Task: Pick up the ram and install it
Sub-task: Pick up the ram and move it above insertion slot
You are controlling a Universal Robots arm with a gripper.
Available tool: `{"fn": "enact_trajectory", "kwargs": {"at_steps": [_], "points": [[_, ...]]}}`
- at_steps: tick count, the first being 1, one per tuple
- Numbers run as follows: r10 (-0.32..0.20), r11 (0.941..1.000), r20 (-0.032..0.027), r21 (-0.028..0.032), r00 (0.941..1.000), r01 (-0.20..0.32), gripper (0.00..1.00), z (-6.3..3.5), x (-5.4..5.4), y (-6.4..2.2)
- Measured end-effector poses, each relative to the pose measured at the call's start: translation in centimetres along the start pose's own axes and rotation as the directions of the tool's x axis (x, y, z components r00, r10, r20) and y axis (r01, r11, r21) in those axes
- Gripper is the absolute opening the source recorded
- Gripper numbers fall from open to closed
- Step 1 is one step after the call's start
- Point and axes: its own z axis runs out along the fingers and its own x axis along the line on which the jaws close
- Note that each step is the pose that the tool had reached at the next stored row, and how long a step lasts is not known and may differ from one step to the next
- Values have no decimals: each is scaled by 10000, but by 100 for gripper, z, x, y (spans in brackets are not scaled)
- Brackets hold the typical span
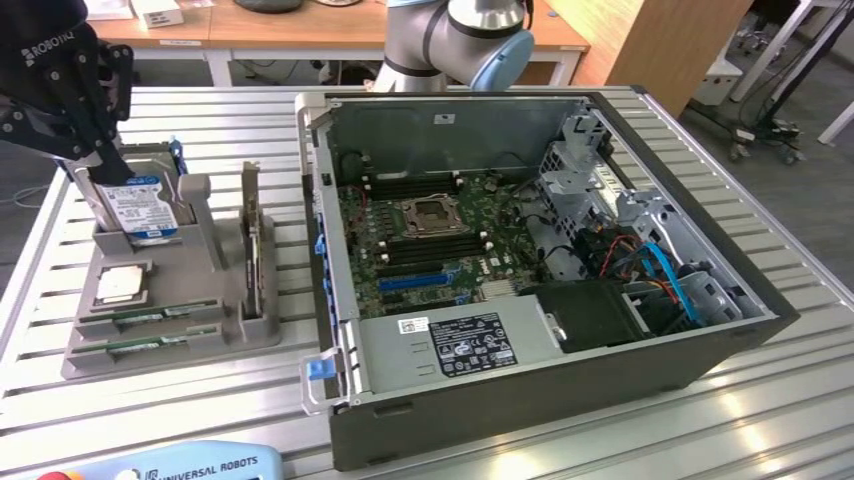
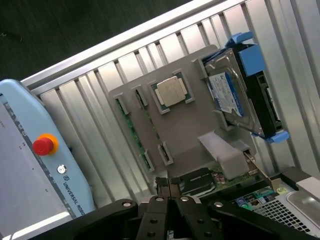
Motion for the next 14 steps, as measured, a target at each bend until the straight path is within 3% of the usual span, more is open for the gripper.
{"fn": "enact_trajectory", "kwargs": {"at_steps": [7,14], "points": [[-380,9993,16,-49,9993,380,10,0,1,-1],[-1225,9924,55,-131,9925,1225,10,4,1,0]]}}
